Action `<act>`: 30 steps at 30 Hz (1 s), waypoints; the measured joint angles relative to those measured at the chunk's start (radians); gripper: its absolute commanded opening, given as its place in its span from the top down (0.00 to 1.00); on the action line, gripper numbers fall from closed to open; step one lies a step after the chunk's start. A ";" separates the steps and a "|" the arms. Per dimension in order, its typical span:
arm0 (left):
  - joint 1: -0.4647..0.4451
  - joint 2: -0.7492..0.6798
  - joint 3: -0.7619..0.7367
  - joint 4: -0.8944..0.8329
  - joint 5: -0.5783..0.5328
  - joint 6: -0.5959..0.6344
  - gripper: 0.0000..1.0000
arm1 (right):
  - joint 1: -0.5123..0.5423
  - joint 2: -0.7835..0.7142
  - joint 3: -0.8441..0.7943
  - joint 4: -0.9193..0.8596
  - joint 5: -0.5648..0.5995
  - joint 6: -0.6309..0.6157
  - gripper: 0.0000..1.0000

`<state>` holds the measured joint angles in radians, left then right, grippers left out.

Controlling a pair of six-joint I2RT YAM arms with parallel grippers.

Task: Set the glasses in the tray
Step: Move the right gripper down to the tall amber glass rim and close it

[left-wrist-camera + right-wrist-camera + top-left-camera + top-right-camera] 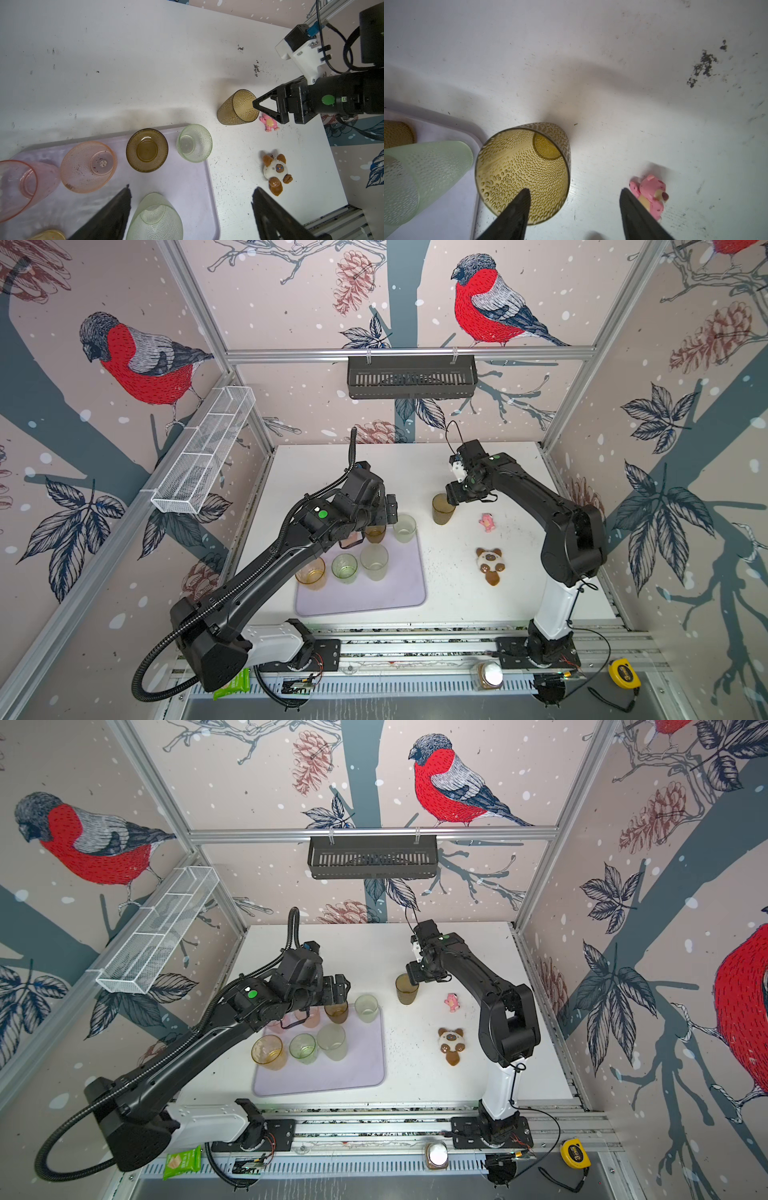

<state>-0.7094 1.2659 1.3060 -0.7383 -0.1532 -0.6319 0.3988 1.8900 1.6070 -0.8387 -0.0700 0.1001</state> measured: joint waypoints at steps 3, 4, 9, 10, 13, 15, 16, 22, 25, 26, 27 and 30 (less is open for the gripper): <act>0.000 -0.002 -0.002 0.000 -0.001 -0.002 0.09 | 0.000 0.007 -0.003 0.001 0.000 0.000 0.39; 0.000 -0.002 -0.003 0.000 -0.001 -0.006 0.09 | 0.000 0.008 -0.003 0.002 0.000 0.000 0.41; 0.000 -0.005 -0.011 0.000 -0.001 -0.016 0.09 | 0.001 0.022 -0.004 0.003 0.000 0.000 0.49; 0.000 -0.005 -0.012 0.000 -0.001 -0.016 0.09 | 0.001 0.025 -0.005 0.003 -0.001 0.000 0.50; 0.000 -0.006 -0.013 0.000 -0.001 -0.019 0.10 | 0.002 0.029 -0.005 0.004 0.000 -0.001 0.54; 0.000 -0.006 -0.013 0.000 -0.002 -0.019 0.10 | 0.002 0.032 -0.005 0.005 0.000 -0.001 0.57; 0.000 -0.006 -0.013 0.000 -0.002 -0.019 0.10 | 0.002 0.035 -0.005 0.006 0.000 -0.001 0.58; 0.003 -0.002 -0.012 0.000 -0.001 -0.018 0.09 | 0.002 0.045 -0.001 0.011 0.000 -0.001 0.65; 0.006 0.000 -0.011 0.000 -0.001 -0.017 0.09 | 0.002 0.050 0.000 0.010 0.000 -0.002 0.67; 0.008 0.000 -0.011 0.000 -0.001 -0.015 0.09 | 0.002 0.051 0.000 0.010 0.000 -0.002 0.67; 0.009 0.000 -0.011 0.000 -0.001 -0.015 0.09 | 0.002 0.051 0.000 0.010 0.000 -0.002 0.68; 0.013 0.006 -0.011 0.000 0.001 -0.015 0.09 | 0.002 0.055 0.002 0.010 0.000 -0.002 0.70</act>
<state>-0.6964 1.2716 1.2945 -0.7380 -0.1520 -0.6468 0.4004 1.9446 1.6085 -0.8284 -0.0696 0.0978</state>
